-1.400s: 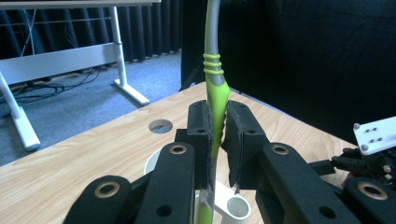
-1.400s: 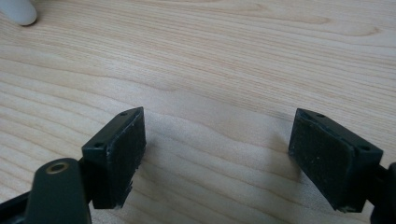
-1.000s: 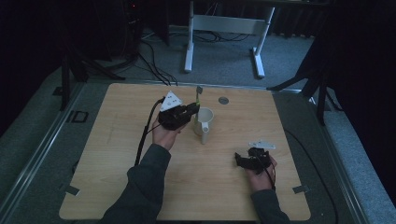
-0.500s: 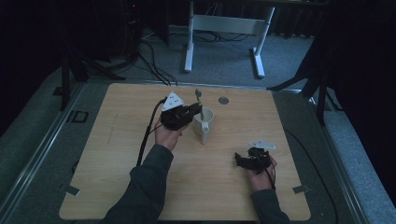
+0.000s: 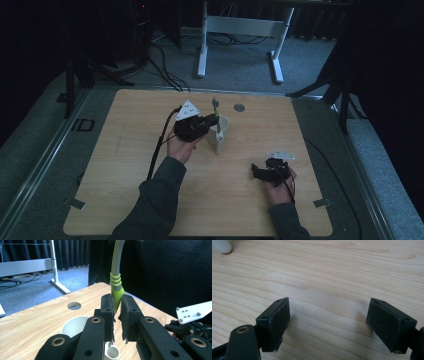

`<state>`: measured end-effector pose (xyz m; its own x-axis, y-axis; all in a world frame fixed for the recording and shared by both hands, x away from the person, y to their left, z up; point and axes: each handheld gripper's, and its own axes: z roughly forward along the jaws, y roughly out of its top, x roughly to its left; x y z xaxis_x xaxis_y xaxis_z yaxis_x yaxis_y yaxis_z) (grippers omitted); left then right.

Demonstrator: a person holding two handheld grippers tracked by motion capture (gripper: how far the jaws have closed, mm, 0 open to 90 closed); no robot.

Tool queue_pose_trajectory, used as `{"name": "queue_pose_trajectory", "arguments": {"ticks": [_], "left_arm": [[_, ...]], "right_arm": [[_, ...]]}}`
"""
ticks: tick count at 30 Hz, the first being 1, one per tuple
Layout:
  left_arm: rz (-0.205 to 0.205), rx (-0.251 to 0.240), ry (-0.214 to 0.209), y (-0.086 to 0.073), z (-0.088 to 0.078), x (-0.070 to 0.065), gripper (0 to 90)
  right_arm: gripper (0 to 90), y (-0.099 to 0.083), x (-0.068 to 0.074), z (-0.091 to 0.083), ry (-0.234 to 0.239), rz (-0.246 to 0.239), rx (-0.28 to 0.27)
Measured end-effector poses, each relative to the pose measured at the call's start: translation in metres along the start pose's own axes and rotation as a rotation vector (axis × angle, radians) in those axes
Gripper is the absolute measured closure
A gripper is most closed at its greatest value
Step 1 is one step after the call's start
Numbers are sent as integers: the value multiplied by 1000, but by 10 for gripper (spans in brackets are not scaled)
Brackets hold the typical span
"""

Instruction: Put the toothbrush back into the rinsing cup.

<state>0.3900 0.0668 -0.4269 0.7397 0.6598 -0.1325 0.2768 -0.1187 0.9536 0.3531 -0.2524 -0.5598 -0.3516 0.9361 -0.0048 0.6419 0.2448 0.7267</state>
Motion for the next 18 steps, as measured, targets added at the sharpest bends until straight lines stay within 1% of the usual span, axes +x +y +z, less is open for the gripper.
{"name": "queue_pose_trajectory", "arguments": {"ticks": [6, 10, 15, 18], "left_arm": [[-3, 11, -13, -2, -3, -2, 812], [-13, 10, -29, -3, -4, -3, 812], [-3, 20, -31, -3, -4, -7, 812], [-5, 28, -32, -4, -4, -7, 812]], "right_arm": [[184, 0, 0, 0, 0, 1, 0], [184, 0, 0, 0, 0, 0, 0], [184, 0, 0, 0, 0, 0, 0], [184, 0, 0, 0, 0, 1, 0]]}}
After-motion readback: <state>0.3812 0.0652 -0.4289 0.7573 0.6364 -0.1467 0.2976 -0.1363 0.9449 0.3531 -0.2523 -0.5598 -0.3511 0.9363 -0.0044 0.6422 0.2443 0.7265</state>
